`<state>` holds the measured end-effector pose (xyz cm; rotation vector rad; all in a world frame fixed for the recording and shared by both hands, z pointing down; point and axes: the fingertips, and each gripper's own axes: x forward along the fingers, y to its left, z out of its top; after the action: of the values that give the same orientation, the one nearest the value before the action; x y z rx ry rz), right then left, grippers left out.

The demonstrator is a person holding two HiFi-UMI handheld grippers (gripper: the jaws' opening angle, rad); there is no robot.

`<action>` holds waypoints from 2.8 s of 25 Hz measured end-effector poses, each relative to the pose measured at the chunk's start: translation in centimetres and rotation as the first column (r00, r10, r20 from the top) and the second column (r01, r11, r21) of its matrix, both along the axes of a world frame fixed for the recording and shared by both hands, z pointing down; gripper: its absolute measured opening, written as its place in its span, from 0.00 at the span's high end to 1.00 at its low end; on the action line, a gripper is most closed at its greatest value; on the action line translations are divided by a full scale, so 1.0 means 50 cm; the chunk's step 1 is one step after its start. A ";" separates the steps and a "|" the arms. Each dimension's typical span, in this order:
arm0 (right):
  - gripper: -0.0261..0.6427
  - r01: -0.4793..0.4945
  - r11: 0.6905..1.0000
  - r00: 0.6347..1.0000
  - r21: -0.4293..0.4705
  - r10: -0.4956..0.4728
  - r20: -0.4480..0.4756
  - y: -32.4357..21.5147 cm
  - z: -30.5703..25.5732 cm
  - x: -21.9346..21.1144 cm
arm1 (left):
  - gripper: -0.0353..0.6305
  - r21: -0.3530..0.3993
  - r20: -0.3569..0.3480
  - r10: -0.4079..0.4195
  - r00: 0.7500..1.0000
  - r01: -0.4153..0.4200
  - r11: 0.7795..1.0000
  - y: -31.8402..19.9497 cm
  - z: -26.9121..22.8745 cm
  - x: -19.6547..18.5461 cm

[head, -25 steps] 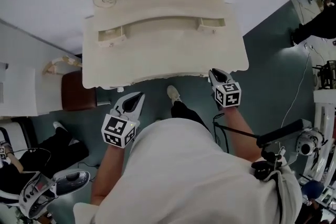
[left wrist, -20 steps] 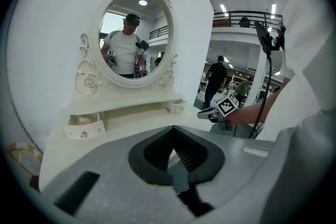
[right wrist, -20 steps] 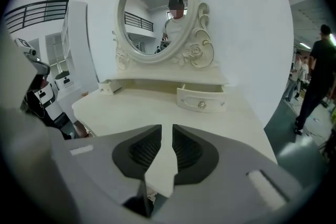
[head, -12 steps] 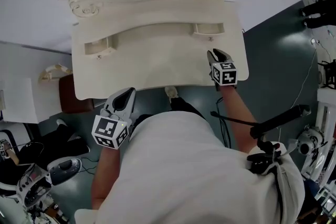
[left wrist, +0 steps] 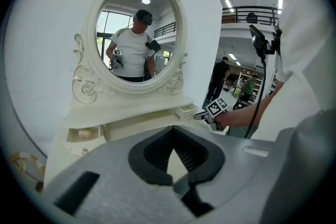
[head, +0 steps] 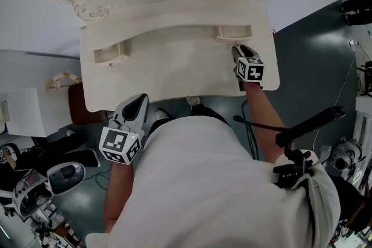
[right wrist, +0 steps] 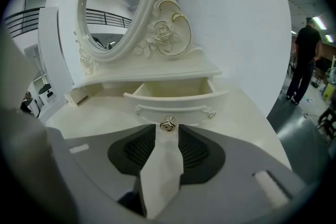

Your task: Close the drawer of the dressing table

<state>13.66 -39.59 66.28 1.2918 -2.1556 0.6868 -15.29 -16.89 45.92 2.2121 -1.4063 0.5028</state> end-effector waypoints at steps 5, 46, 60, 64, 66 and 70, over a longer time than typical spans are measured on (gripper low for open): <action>0.77 -0.004 1.000 1.000 0.000 0.004 0.000 -0.006 0.000 0.004 | 0.94 -0.004 -0.013 -0.007 1.000 0.007 1.000 0.004 0.009 0.007; 0.81 0.039 0.999 0.999 0.014 -0.039 0.001 -0.122 0.003 -0.034 | 0.94 -0.004 0.008 -0.049 0.999 0.049 0.999 -0.054 0.017 0.009; 0.81 0.057 0.998 0.998 0.026 -0.057 -0.011 -0.152 -0.013 -0.034 | 0.94 -0.013 0.004 -0.044 0.999 0.044 0.999 -0.071 0.009 0.023; 0.82 0.059 0.998 0.998 0.027 -0.059 -0.015 -0.154 -0.009 -0.037 | 0.94 -0.014 0.003 -0.044 0.999 0.044 0.999 -0.076 0.012 0.020; 0.82 0.058 0.998 0.998 0.027 -0.058 -0.015 -0.154 -0.007 -0.037 | 0.94 -0.014 0.002 -0.043 0.999 0.043 0.999 -0.078 0.013 0.021; 0.82 0.057 0.998 0.998 0.027 -0.057 -0.014 -0.154 -0.002 -0.041 | 0.94 -0.016 0.000 -0.041 0.999 0.041 0.999 -0.081 0.019 0.017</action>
<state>11.62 -47.30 66.18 1.2401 -2.1892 0.6266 -14.44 -20.94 46.86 2.1659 -1.4399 0.4969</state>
